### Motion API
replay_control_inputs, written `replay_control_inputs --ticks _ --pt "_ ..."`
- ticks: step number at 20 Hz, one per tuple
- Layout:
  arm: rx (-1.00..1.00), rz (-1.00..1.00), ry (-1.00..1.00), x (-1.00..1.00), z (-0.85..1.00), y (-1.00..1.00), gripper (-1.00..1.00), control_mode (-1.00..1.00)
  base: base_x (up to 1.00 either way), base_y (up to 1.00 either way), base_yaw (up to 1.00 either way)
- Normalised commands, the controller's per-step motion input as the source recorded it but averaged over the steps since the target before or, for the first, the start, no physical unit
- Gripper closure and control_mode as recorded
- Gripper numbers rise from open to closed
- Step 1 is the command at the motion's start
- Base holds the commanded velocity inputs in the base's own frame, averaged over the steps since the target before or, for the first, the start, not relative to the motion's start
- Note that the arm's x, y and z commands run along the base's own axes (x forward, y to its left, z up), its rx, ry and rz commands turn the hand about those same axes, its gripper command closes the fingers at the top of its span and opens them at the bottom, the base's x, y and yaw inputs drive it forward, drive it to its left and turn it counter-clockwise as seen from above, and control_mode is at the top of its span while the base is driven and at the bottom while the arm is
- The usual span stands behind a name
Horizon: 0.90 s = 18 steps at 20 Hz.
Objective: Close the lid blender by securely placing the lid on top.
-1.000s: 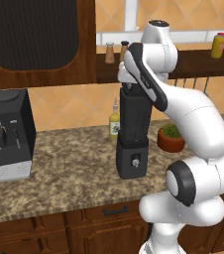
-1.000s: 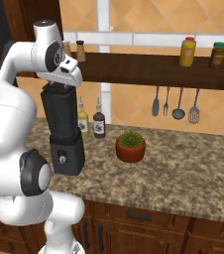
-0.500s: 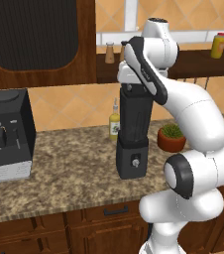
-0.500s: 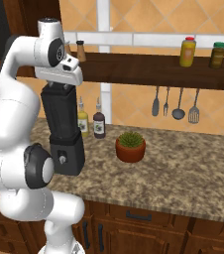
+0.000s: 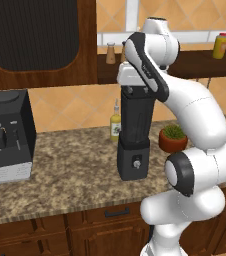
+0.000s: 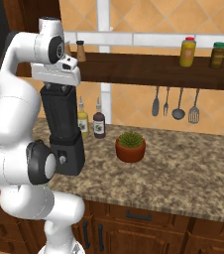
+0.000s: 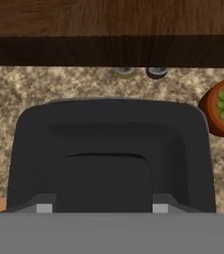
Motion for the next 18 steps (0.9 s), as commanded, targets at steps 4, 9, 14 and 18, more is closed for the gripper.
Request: replay_control_inputs --ticks 4,9,14,18 --pt "0.0 0.0 0.09 -0.36 0.0 0.0 1.0 -1.0 0.0 0.0 0.0" --pt "-0.01 -0.01 0.11 -0.35 -0.03 0.0 1.0 -1.0 0.0 0.0 0.0" --pt "-0.03 0.0 0.12 -0.57 -0.12 0.0 1.0 -1.0 0.0 0.0 0.0" --pt "-0.03 0.0 0.06 -0.68 -0.22 0.0 1.0 -1.0 0.0 0.0 0.0"
